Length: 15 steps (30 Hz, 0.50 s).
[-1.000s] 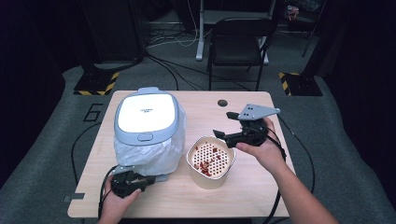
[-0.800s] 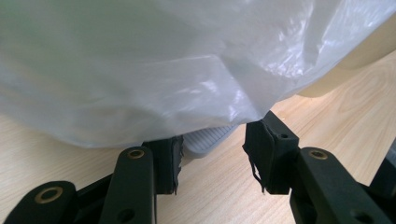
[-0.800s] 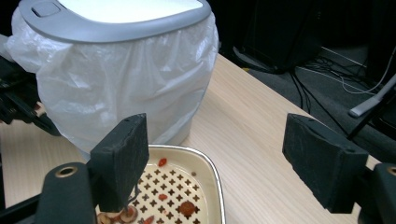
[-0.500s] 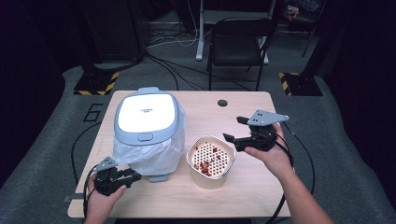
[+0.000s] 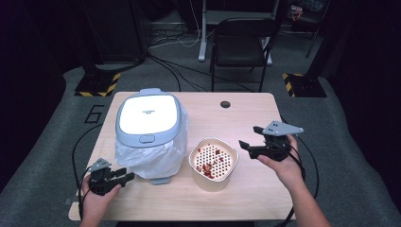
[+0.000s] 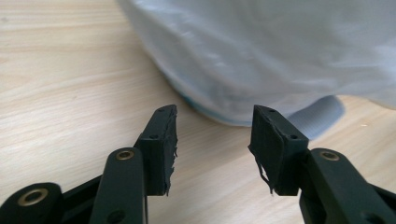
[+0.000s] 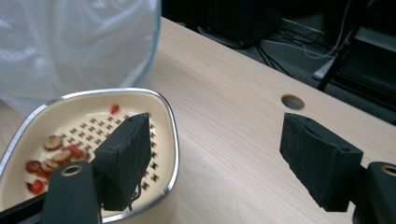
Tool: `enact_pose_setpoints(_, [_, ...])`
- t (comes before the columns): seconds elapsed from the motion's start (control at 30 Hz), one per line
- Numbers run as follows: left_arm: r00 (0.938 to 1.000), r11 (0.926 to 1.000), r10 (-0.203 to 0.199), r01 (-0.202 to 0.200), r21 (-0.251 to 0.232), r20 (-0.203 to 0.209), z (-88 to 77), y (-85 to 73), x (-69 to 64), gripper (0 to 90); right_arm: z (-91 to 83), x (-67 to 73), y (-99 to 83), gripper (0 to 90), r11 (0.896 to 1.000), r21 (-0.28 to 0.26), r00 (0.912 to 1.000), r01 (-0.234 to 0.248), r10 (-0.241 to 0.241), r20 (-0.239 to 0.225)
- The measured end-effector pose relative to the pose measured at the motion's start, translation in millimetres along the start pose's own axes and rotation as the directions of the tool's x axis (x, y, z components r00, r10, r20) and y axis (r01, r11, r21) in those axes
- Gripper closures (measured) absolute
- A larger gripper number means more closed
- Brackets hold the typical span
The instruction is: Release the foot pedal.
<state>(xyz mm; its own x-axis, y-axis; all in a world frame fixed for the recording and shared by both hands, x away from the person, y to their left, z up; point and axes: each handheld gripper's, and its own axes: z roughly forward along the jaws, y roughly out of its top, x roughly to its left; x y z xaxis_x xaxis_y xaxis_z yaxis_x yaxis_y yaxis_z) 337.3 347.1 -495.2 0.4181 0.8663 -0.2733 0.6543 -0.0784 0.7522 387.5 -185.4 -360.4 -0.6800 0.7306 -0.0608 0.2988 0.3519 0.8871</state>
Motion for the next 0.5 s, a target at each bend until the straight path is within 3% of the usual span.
enact_pose_setpoints(0.13, [0.9996, 1.0, -0.005, 0.005, -0.007, -0.027, 1.3, -0.9, 4.4, 47.7, -3.8, -6.9, -17.4, 24.3, 0.999, 0.011, 0.9983, -0.04, 0.039, 0.043])
enact_pose_setpoints(0.23, [0.9989, 0.9999, 0.013, -0.014, -0.01, -0.046, 2.3, -1.4, 8.2, 46.7, -5.1, -9.9, -29.0, 24.4, 0.997, 0.015, 0.9948, -0.071, 0.07, 0.074])
enact_pose_setpoints(0.37, [0.9981, 0.9996, 0.029, -0.029, -0.003, -0.055, 3.0, -2.1, 12.0, 45.9, -5.3, -10.6, -43.8, 24.6, 0.995, 0.023, 0.9892, -0.095, 0.092, 0.114])
enact_pose_setpoints(0.4, [0.9985, 0.9999, 0.016, -0.016, -0.004, -0.052, 3.8, -2.7, 11.8, 45.5, -5.0, -10.0, -48.6, 24.6, 0.993, 0.026, 0.9871, -0.111, 0.107, 0.119])
enact_pose_setpoints(0.5, [0.9978, 0.9997, 0.023, -0.022, 0.003, -0.062, 5.9, -3.7, 14.7, 45.0, -3.7, -8.9, -58.9, 24.6, 0.993, 0.041, 0.9842, -0.114, 0.108, 0.14])
